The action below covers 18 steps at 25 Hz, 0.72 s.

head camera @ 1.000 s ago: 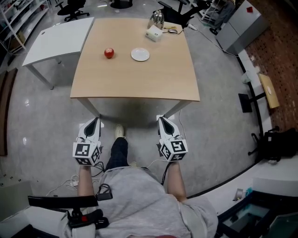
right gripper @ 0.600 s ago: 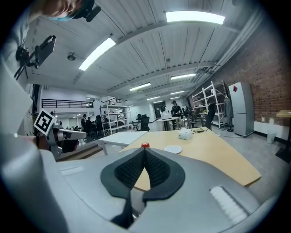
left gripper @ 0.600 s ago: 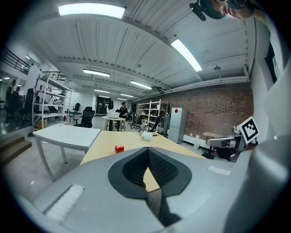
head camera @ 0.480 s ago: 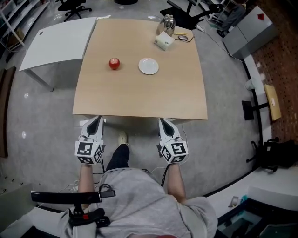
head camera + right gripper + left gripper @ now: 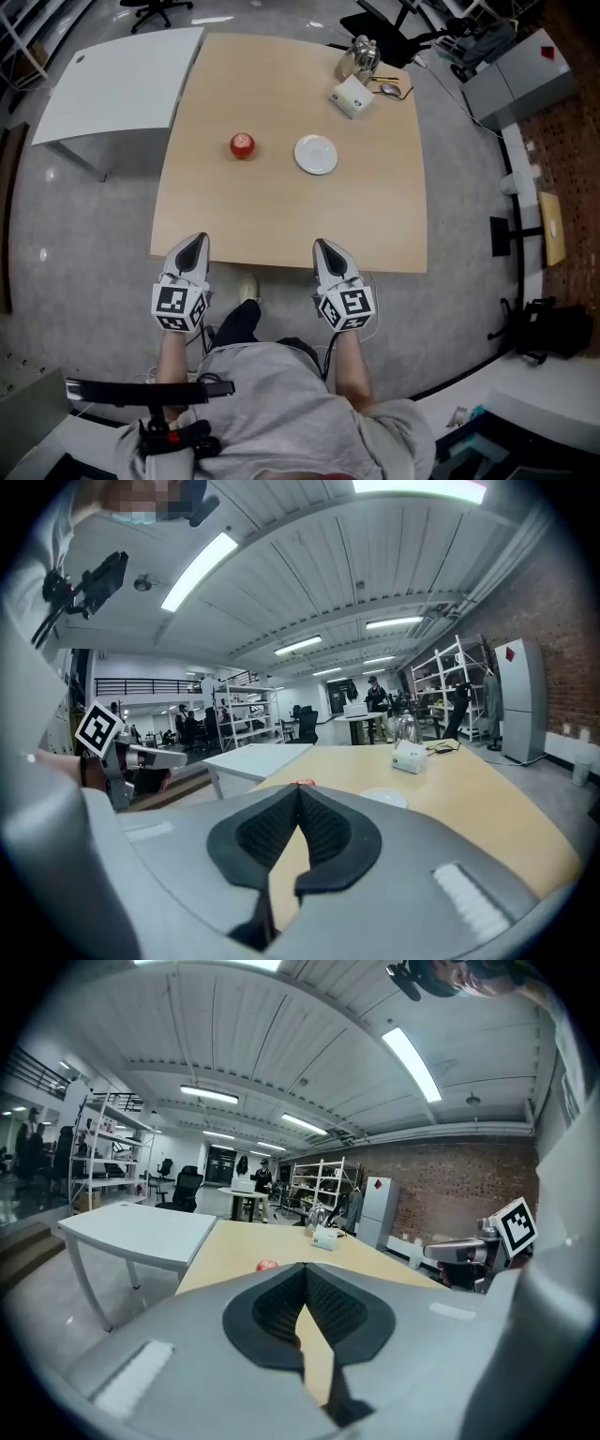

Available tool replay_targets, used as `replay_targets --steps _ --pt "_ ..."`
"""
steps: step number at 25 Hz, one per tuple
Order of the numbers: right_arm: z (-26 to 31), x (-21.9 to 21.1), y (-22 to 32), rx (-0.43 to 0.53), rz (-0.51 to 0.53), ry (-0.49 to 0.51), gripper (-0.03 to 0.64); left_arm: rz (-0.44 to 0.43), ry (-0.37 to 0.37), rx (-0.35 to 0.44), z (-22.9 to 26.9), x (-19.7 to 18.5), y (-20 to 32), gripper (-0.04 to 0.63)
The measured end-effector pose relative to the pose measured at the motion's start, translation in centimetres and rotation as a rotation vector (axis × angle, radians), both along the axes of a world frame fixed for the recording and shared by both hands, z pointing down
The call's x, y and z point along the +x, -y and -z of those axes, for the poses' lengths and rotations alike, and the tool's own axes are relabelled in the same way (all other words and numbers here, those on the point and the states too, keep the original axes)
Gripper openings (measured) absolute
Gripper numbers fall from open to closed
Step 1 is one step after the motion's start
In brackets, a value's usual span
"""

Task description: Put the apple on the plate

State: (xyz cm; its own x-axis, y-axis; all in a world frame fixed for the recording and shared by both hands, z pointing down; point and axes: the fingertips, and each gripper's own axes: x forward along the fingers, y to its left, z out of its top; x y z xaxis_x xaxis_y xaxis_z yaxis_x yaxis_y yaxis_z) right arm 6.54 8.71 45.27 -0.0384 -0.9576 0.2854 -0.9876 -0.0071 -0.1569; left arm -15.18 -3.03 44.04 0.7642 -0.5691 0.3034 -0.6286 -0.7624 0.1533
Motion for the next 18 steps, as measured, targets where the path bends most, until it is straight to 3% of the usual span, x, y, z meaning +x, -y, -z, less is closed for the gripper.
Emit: replay_targets --steps 18 --pt "-0.9 0.9 12.2 0.008 0.143 -0.046 0.008 0.127 0.000 -0.023 -2.7 -0.3 7.0 0.020"
